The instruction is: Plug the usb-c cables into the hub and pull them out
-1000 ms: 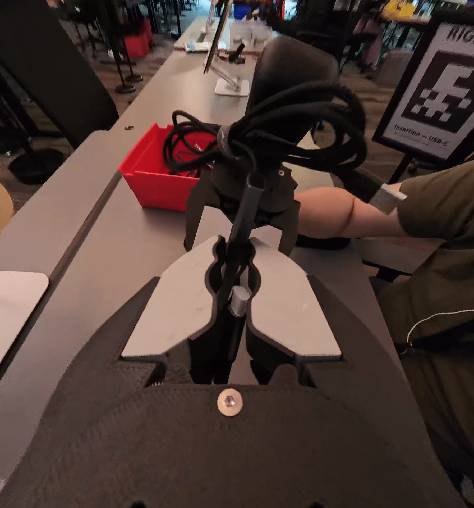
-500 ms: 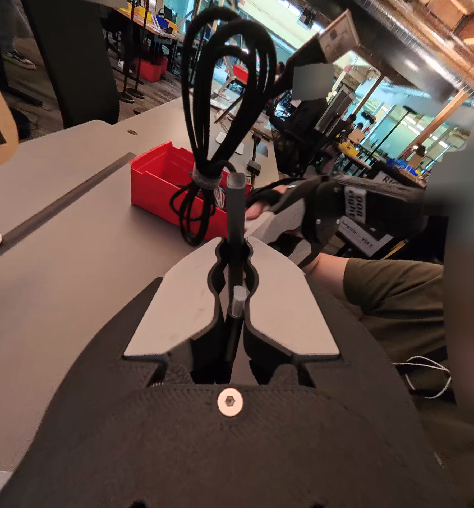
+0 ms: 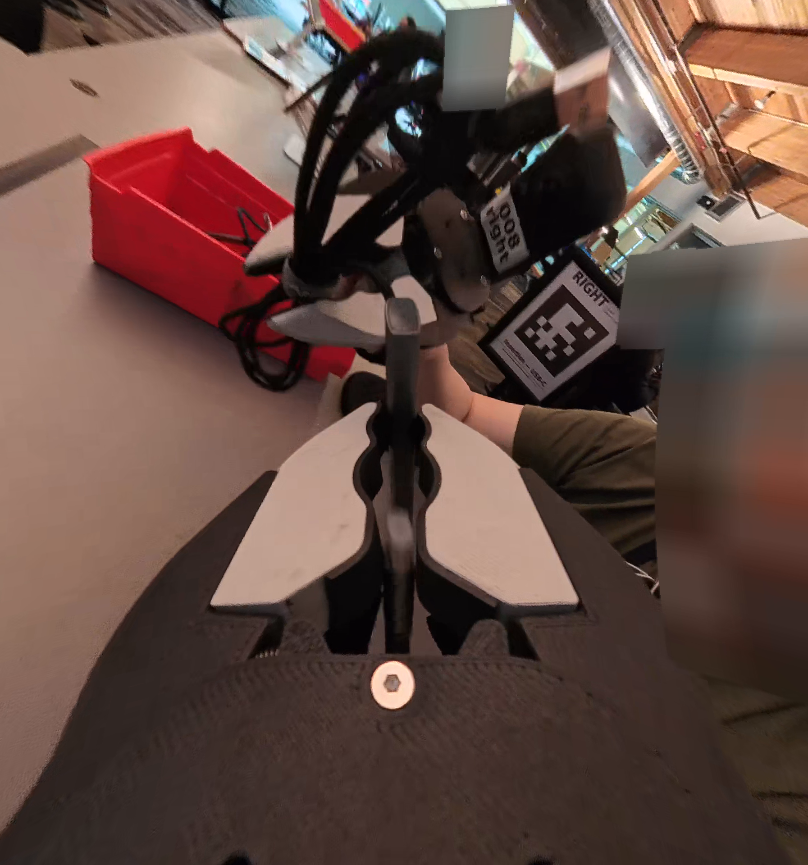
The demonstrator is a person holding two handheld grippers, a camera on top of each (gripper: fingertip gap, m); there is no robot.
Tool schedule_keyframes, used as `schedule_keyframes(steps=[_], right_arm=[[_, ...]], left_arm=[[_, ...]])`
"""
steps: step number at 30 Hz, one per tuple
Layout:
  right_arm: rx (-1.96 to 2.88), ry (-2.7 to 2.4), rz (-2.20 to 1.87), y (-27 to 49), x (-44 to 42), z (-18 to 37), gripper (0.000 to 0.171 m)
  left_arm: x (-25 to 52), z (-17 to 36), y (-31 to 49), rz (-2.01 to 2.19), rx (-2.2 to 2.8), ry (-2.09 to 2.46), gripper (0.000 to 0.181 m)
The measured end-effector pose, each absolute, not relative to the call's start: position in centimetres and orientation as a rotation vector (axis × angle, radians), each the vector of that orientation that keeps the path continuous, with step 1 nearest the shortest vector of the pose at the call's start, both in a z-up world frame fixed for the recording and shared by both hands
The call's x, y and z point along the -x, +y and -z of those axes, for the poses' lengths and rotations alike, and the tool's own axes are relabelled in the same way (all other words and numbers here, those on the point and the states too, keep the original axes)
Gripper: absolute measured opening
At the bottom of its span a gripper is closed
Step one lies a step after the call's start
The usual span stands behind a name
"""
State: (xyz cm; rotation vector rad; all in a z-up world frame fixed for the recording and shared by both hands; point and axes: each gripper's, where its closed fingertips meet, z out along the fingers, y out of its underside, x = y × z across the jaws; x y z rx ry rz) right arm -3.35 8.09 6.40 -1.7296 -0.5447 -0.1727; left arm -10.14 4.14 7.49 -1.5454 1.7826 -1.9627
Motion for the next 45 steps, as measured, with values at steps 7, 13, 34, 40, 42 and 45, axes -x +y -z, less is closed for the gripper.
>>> schedule_keyframes(steps=[7, 13, 34, 40, 42, 45], right_arm=[[1.703, -0.431, 0.144, 6.9, 1.9, -8.7, 0.016], [1.686, -0.395, 0.162, 5.6, 1.1, -10.3, 0.017], [1.874, -0.292, 0.585, 5.2, -1.8, -8.8, 0.017], [2.028, -0.257, 0.489, 5.2, -3.1, -6.3, 0.017], [2.07, -0.258, 0.47, 5.3, -3.1, -5.5, 0.017], [2.136, -0.27, 0.439, 5.4, -3.2, -4.1, 0.017]], left_arm=[[9.0, -6.7, 2.3, 2.036, 1.494, 1.839, 0.023], [8.2, -7.8, 4.5, 1.787, 1.409, 1.717, 0.038], [1.0, -1.2, 6.3, 1.407, 1.602, 1.19, 0.041], [2.2, -2.2, 9.5, 1.221, 1.554, 1.233, 0.025], [2.4, -1.9, 10.1, 1.109, 1.536, 1.286, 0.024], [2.7, -1.8, 11.0, 0.916, 1.478, 1.365, 0.022]])
